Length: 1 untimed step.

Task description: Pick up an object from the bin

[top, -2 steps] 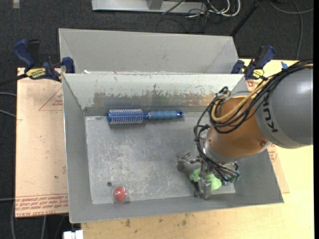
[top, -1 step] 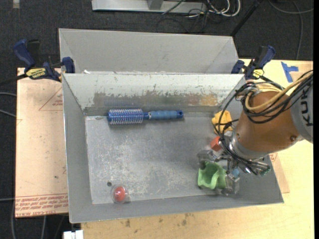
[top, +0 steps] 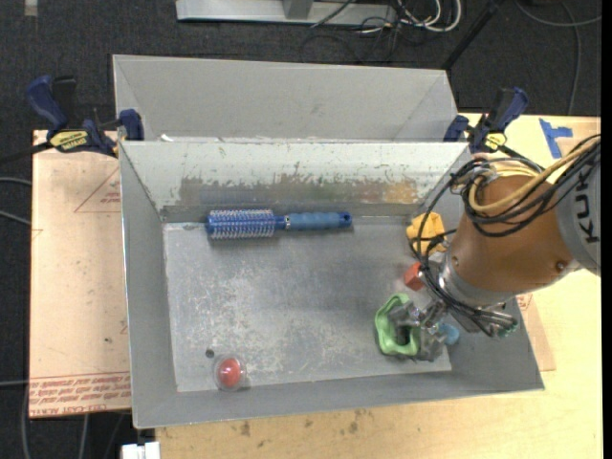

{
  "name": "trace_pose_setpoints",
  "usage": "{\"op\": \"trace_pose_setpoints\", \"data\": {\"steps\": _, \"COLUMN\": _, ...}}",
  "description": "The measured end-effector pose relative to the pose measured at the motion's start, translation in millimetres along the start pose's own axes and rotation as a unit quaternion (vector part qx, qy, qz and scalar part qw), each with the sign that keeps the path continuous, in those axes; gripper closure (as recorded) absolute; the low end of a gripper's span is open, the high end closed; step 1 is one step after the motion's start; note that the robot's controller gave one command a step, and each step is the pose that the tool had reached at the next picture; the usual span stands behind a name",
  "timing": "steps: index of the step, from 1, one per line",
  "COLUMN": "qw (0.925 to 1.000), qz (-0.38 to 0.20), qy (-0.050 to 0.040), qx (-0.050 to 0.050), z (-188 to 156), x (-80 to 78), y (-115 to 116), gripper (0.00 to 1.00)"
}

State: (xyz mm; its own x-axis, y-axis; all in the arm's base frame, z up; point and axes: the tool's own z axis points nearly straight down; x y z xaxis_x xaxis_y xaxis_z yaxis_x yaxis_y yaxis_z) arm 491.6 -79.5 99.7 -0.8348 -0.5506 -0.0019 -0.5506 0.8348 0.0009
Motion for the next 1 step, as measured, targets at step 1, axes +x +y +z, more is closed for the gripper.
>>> {"op": "trace_pose_setpoints", "data": {"steps": 1, "qw": 1.0, "qz": -0.003, "qy": -0.002, "qx": 0.003, "z": -135.3, "x": 3.7, "y": 14.2, "gripper": 1.0}}
